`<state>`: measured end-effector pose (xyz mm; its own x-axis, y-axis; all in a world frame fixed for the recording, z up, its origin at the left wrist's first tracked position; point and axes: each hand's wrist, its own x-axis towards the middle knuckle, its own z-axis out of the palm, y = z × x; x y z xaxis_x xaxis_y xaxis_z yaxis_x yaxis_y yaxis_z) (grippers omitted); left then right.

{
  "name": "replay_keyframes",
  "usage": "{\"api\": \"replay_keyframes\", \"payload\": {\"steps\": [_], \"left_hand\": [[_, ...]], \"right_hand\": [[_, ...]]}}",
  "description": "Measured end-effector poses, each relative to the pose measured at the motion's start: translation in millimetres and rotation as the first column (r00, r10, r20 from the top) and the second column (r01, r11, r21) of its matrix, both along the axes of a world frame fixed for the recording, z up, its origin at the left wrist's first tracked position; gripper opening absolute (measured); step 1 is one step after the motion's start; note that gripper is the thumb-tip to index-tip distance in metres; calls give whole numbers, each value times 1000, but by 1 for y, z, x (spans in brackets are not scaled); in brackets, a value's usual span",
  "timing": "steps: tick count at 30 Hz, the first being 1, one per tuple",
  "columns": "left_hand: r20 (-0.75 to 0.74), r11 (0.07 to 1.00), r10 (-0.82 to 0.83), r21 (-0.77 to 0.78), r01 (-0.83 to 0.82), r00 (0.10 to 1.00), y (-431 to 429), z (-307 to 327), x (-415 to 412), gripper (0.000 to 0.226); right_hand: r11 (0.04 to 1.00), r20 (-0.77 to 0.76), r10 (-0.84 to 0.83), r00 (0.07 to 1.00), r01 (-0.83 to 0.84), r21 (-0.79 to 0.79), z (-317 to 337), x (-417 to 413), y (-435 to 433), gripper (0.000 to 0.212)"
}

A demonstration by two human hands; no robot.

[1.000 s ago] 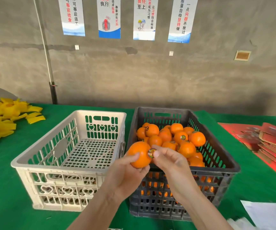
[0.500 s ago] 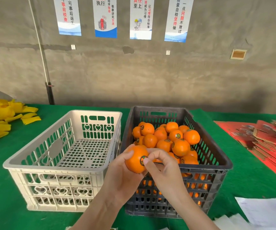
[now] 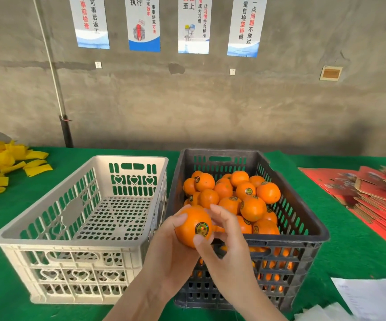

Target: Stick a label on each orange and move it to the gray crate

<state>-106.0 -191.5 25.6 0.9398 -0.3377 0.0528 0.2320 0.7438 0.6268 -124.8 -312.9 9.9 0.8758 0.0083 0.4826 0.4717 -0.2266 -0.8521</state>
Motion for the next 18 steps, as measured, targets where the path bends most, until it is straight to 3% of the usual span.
{"api": "replay_keyframes", "payload": {"steps": [4, 6, 9, 10, 12, 13, 14, 18], "left_hand": [[39, 994, 29, 108, -33, 999, -10, 6, 17, 33], [124, 911, 108, 384, -149, 986, -18, 9, 34, 34], [278, 668, 198, 663, -337, 940, -27, 15, 66, 39], [370, 522, 176, 750, -405, 912, -27, 14, 76, 40], [552, 57, -7, 833, -551, 834, -22, 7, 91, 34], [588, -108, -95, 796, -596, 803, -17, -1, 95, 32], [600, -195, -152, 761, -619, 786, -15, -7, 96, 32], [654, -268, -146, 696, -666, 742, -16, -20, 95, 27]], "right_hand": [[993, 74, -23, 997, 31, -116, 2, 15, -2, 67], [981, 94, -88, 992, 103, -167, 12, 34, -8, 73], [965, 113, -156, 981, 176, -195, 28, 72, -23, 72], [959, 106, -192, 976, 209, -190, 33, 88, -30, 71], [939, 36, -286, 958, 288, -187, 40, 127, -46, 73], [923, -17, -332, 943, 321, -211, 41, 148, -55, 76], [902, -74, -374, 924, 344, -261, 42, 169, -63, 78], [747, -218, -516, 828, 309, -589, 30, 235, -82, 77]]}}
